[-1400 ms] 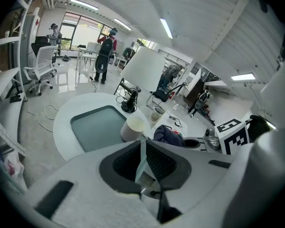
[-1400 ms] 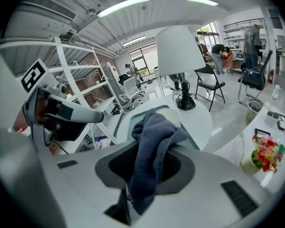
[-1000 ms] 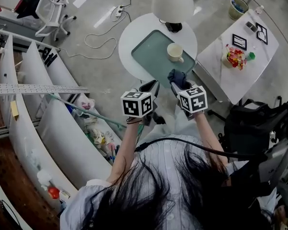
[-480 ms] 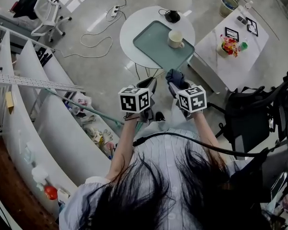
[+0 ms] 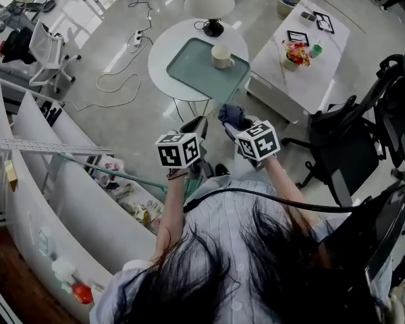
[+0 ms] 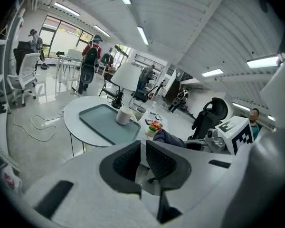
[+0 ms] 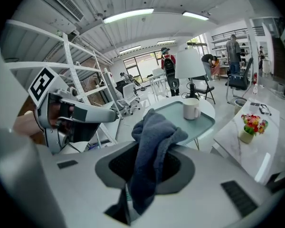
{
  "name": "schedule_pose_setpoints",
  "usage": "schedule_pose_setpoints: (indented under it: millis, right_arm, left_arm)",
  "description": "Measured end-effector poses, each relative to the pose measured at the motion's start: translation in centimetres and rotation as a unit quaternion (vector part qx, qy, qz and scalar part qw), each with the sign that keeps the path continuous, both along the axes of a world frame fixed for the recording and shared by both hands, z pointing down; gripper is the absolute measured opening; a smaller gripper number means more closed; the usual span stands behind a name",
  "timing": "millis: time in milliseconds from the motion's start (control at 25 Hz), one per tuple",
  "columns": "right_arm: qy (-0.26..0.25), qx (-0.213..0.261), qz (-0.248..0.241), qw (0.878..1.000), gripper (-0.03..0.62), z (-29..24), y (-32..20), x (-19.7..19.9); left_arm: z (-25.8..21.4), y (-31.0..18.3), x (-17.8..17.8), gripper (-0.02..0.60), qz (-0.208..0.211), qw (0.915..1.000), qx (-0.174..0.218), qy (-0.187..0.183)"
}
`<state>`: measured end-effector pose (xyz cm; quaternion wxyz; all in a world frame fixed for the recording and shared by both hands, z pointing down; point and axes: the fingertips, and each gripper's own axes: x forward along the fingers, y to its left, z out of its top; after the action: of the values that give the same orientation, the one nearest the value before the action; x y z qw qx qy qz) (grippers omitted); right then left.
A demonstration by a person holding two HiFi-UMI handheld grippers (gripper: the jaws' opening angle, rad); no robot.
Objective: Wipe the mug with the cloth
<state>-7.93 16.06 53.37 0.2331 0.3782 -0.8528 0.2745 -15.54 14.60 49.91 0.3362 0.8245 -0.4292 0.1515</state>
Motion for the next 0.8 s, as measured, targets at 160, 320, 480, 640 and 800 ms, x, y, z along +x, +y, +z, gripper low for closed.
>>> schedule_pose_setpoints:
  millis: [160,320,480,640,800]
  right_arm:
    - [0.001,0.001,-0.004,1.0,0.094,0.0,0.7,0.0]
    - [0.004,0.004,-0.008,1.0,0.094,-0.1,0.8,0.0]
    - [0.004,0.002,-0.013,1.0,0.094,0.1,0.9,-0.5]
    - [0.005,0.001,-0.02,1.0,0.094,0.4,1.0,-0.7]
    - [0.004,0.001,-0.014,1.0,0.094,0.4,1.1,0.2]
  left_arm:
    - [-0.2,0.5,0.1,0.049,0.004,1.0,0.005,-0.002]
    - [-0.6,0.5,0.1,0.049,0.001,1.0,0.009,0.002]
    - [-0.5,0.7,-0.1,0.049,0.0,1.0,0.009,0.003]
    - [-0.3,0.8,-0.3,0.049,-0.004,1.0,0.008,0.0]
    - [-0.2,0.8,0.6,0.049,0.002,1.0,0.006,0.0]
